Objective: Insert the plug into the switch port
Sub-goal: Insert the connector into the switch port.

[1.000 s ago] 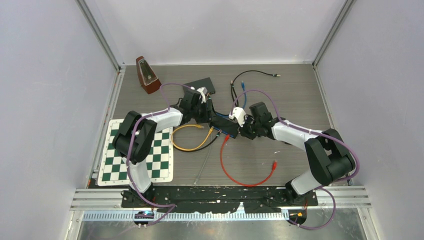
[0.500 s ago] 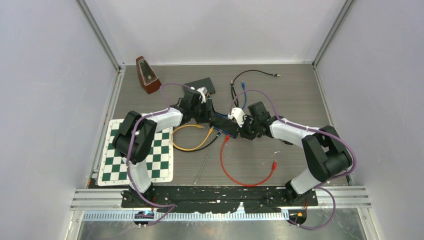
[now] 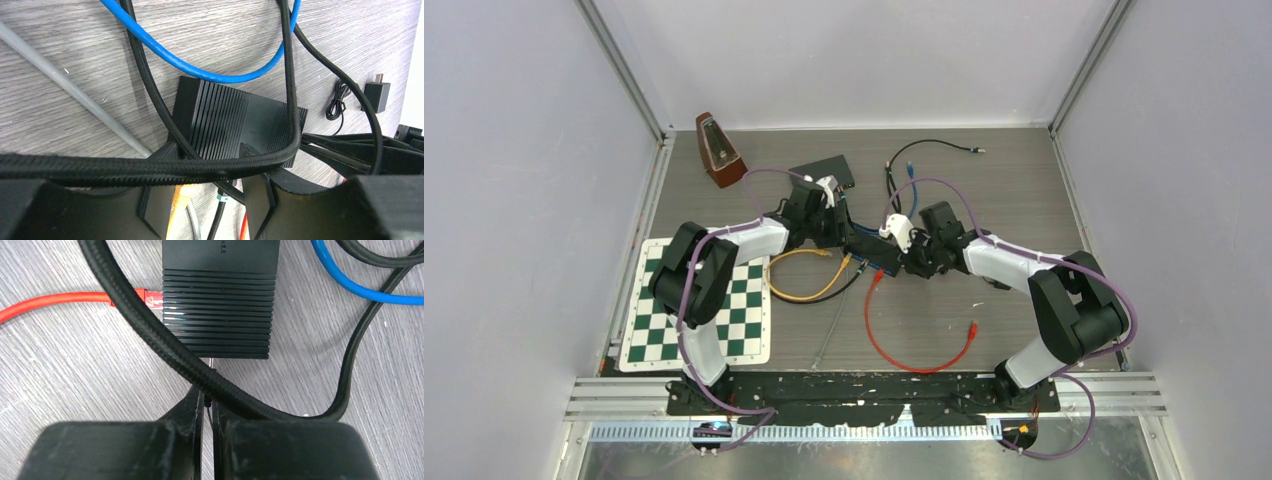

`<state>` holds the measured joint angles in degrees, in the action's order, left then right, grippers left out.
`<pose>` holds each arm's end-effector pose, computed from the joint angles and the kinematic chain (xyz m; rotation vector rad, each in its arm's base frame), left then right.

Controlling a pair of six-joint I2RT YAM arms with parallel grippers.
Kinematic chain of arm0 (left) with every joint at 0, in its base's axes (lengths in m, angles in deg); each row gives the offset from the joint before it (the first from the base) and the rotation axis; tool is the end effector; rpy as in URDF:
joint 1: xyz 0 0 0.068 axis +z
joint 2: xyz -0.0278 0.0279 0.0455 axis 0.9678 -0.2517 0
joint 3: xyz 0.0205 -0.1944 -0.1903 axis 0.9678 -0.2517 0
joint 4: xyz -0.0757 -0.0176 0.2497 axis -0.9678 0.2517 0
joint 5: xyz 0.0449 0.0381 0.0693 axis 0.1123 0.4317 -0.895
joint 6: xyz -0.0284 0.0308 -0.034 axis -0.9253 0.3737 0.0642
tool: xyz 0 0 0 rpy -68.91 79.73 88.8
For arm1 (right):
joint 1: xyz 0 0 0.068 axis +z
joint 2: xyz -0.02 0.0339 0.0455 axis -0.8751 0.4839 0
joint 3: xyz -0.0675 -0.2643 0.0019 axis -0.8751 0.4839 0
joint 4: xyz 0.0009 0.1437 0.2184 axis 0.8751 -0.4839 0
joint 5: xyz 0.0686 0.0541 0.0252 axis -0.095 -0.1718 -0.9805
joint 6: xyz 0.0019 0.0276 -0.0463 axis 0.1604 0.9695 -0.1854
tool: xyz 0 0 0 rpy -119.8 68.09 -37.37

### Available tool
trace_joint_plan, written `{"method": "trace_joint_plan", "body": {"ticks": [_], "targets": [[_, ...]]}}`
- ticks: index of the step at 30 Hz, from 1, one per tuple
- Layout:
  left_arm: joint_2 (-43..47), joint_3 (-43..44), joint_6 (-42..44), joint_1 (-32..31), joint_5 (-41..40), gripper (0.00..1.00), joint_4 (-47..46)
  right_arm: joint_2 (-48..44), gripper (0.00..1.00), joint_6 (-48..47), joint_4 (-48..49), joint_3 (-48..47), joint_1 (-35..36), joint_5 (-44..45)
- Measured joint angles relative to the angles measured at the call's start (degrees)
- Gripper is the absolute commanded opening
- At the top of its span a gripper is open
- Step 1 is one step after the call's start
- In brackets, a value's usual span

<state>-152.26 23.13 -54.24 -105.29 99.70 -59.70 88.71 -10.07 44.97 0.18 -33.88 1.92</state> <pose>0.3318 -0.2031 0.1640 0.0035 2.4735 -0.9209 0.2606 0.1457 0.1667 -1.3586 2.1041 0.3394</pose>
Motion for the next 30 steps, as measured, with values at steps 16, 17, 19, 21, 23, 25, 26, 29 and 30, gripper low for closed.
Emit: {"method": "trace_joint_plan", "body": {"ticks": [16,17,19,21,23,25,26,29,30], "targets": [[1.1,-1.6,0.1,0.1,-0.2,0.49,-1.1,0.8,0.05,-0.8,-5.9,-3.5,1.6,-0.1],[1.6,-2.1,0.1,0.1,-0.4,0.49,-1.0,1.2,0.05,-0.6,-6.3,-3.9,1.8,0.1],[2.5,-2.6,0.3,0.2,-0.7,0.49,-0.6,1.7,0.05,0.0,-6.8,-4.7,2.1,0.5],[3.3,-2.6,0.6,0.2,-1.1,0.49,0.0,2.2,0.05,1.0,-7.2,-5.6,2.4,1.1],[3.9,-2.6,0.8,0.2,-1.6,0.49,0.3,2.4,0.05,2.4,-7.4,-6.2,2.5,1.6],[4.4,-2.6,1.2,0.3,-1.8,0.49,0.6,2.4,0.05,4.5,-7.1,-6.4,2.9,2.2],[4.5,-2.6,1.5,0.3,-1.8,0.49,0.8,2.4,0.05,5.2,-6.8,-6.4,3.2,2.8],[4.5,-2.6,2.6,0.3,-2.2,0.49,1.9,2.4,0.05,7.7,-6.7,-6.4,5.0,5.0],[4.5,-2.6,3.2,0.3,-2.2,0.49,2.6,2.4,0.05,8.5,-6.7,-6.4,5.4,5.2]]}}
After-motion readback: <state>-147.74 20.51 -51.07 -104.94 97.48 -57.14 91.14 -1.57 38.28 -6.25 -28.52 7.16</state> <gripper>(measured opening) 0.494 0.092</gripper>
